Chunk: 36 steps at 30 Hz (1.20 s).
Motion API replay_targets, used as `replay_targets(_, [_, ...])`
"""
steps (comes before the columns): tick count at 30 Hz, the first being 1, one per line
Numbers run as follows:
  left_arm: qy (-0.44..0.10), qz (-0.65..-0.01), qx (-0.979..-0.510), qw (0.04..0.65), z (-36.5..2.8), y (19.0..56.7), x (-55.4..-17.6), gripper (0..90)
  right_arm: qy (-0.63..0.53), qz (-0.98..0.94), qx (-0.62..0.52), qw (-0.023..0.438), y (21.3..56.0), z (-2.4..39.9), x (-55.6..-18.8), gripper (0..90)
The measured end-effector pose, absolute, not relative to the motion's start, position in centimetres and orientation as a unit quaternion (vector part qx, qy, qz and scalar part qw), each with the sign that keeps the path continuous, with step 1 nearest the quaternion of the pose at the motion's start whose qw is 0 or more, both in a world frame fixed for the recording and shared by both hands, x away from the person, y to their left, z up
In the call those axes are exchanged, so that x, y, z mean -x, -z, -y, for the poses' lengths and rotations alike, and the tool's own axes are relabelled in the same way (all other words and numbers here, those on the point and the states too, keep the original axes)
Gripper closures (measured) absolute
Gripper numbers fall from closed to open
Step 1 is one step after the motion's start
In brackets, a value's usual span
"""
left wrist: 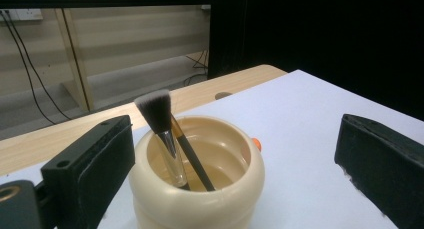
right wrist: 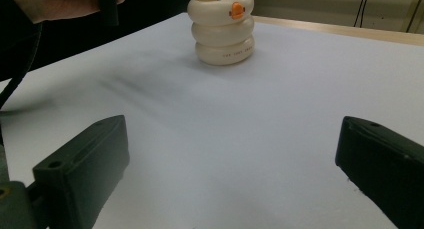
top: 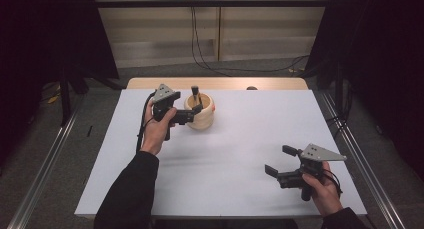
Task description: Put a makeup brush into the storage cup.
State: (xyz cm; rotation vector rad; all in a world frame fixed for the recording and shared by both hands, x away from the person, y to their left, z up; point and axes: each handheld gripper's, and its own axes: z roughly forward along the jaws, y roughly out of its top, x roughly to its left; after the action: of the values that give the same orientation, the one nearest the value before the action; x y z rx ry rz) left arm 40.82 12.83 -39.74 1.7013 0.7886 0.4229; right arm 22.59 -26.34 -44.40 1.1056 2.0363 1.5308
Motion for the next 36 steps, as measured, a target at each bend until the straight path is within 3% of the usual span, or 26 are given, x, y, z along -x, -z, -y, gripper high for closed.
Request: replay_targets(36, [-0.189,-0.32,-0.736,0.567,-16.7,40.5,-30.5,1.7,-0.539,-0.711,-0.399,0.211,44.0,27.4,-21.0,0.7])
